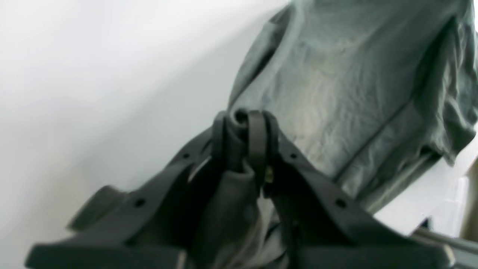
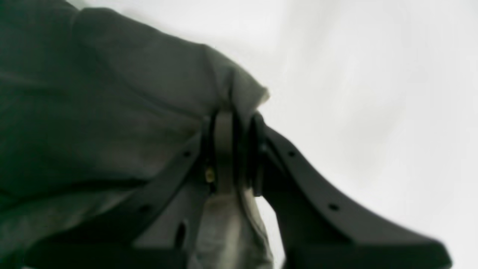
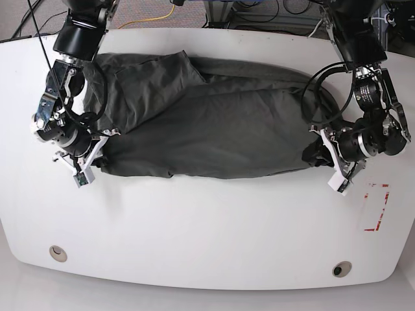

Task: Layout the t-shirt on the table in an organized manner, then fold the t-shirt properly
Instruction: 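Pull the shirt taut between both grippers, stretching it lengthwise, then hold the shirt with the right gripper and adjust the left gripper's grip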

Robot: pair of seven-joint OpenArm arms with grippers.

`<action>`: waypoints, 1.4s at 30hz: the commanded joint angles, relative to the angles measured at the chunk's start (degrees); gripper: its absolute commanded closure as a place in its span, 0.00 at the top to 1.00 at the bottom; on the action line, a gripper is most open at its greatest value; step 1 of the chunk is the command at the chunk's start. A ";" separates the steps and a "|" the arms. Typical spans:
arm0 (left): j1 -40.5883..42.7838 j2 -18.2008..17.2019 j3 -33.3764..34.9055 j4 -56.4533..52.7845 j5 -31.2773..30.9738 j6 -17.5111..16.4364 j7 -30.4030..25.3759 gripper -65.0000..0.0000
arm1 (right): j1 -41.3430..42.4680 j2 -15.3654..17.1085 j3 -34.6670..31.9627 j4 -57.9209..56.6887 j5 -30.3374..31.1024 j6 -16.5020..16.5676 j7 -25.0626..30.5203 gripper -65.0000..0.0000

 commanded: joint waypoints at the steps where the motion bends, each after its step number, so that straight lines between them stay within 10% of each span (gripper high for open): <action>1: -1.94 -2.37 -0.49 2.13 -1.01 -0.08 -1.06 0.08 | 2.19 1.01 0.35 3.70 0.52 -0.10 -0.46 0.10; 15: -2.56 -9.75 -1.10 5.21 -0.92 -0.08 -1.06 0.08 | 4.04 2.16 0.44 11.00 0.61 -0.10 -2.66 0.10; 42: 6.50 -9.84 -4.53 4.77 7.70 -0.08 -6.64 0.27 | -3.61 1.72 0.44 11.79 0.43 -0.10 -3.54 0.10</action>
